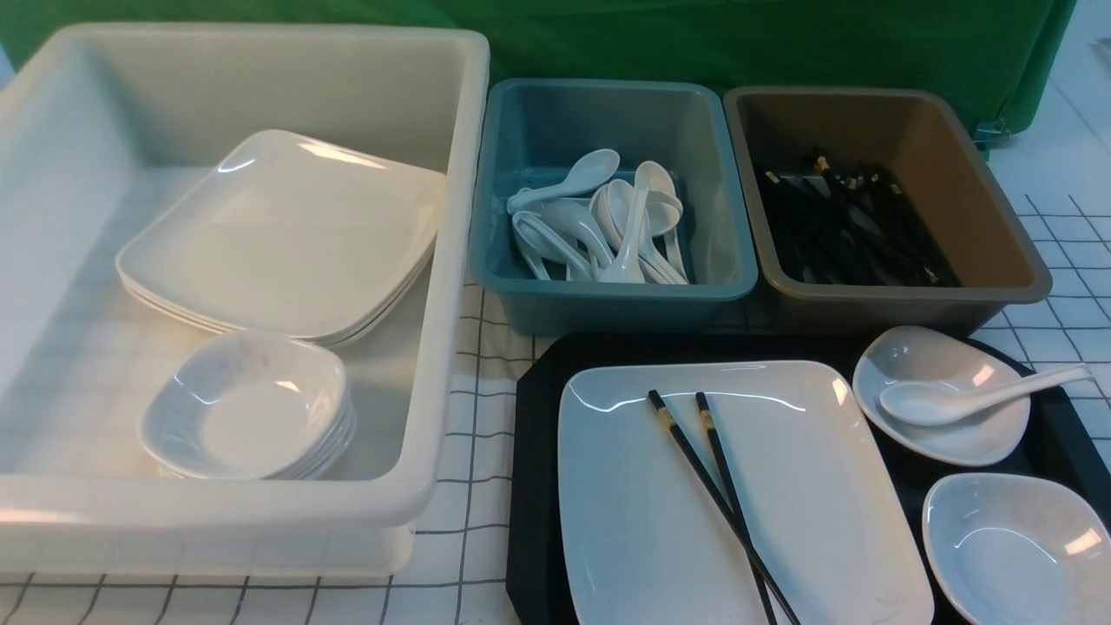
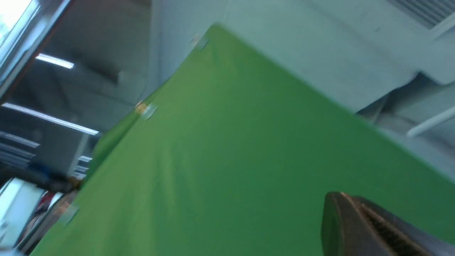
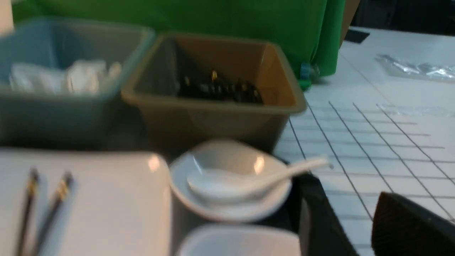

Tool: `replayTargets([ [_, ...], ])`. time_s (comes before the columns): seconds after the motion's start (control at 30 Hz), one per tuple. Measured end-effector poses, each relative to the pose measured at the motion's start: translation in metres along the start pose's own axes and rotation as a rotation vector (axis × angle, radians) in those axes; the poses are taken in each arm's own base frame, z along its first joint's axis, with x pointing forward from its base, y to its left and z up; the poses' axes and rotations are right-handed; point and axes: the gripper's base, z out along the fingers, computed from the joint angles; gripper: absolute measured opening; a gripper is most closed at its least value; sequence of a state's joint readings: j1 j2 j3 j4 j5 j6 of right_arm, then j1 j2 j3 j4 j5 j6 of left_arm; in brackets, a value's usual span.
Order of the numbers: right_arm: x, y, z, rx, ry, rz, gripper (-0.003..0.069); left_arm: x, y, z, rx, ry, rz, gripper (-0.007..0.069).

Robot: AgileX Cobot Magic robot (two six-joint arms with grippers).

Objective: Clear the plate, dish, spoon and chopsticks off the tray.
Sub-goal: Use the right arm to grab a soup spoon from the plate

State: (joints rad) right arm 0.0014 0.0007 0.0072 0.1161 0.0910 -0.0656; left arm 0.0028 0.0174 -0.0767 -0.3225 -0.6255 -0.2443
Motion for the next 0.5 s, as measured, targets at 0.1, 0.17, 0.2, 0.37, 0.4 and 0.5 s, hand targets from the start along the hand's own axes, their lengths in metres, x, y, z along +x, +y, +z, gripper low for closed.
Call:
replayTargets([
  [0.1,-0.012,-0.001,-0.001,-0.01,-0.14,0.368,0.024,-0.025,-0.026,0.023,0.052,0.037,0.004,0.0005],
  [0.17,-0.017,-0.003,-0.002,-0.024,-0.19,0.551,0.024,-0.039,-0.041,0.039,0.064,0.1,0.002,0.0005],
  [0.2,-0.018,-0.003,-0.002,-0.034,-0.211,0.653,0.024,-0.043,-0.048,0.048,0.057,0.161,0.009,0.0005],
  [0.37,-0.02,-0.004,-0.002,-0.052,-0.236,0.803,0.024,-0.035,-0.064,0.09,-0.065,0.609,0.076,0.0005],
  [0.4,-0.02,-0.004,-0.002,-0.053,-0.237,0.811,0.024,-0.027,-0.063,0.098,-0.091,0.708,0.097,0.0005],
  [0.5,-0.021,-0.004,-0.002,-0.054,-0.24,0.82,0.024,-0.004,-0.061,0.114,-0.138,1.001,0.161,0.0005],
])
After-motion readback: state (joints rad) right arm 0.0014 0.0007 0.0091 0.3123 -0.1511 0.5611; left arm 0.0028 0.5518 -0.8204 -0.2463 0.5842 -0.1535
